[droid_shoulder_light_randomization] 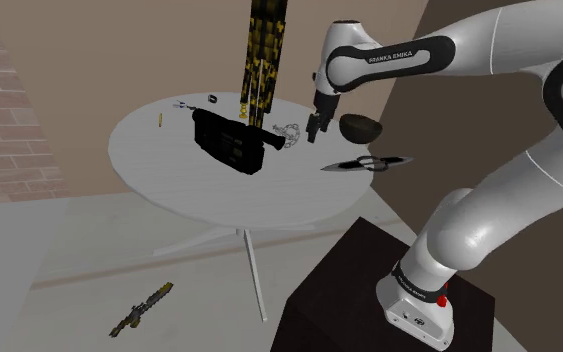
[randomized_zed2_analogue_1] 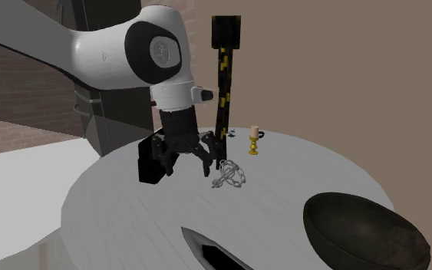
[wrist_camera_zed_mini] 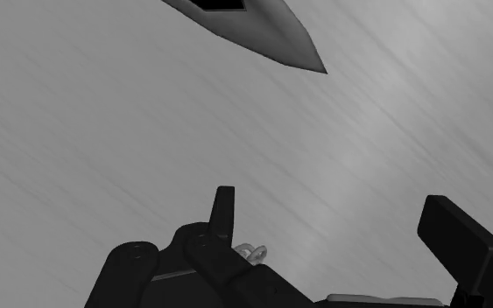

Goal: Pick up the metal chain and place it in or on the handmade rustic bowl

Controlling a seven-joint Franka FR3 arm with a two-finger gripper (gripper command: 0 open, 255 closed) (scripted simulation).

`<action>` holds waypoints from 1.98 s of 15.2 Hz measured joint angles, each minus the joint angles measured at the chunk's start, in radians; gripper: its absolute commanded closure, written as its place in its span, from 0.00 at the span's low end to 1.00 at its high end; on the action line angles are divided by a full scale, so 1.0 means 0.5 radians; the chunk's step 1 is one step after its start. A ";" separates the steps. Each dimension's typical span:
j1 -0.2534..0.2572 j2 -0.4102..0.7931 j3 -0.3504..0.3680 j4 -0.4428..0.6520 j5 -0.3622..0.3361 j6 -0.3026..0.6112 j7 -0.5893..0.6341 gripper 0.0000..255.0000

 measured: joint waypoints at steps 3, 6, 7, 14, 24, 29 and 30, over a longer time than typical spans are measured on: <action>-0.004 0.187 -0.047 0.118 0.036 0.142 -0.082 0.00; 0.000 0.396 -0.072 0.279 0.095 0.257 -0.151 0.00; -0.001 0.462 -0.080 0.328 0.116 0.296 -0.176 0.00; -0.047 0.915 -0.113 0.769 0.300 0.446 -0.389 0.00; -0.061 1.067 -0.106 0.760 0.343 0.617 -0.420 0.00; -0.061 1.070 -0.106 0.761 0.344 0.620 -0.420 1.00; -0.061 1.070 -0.106 0.762 0.344 0.620 -0.420 1.00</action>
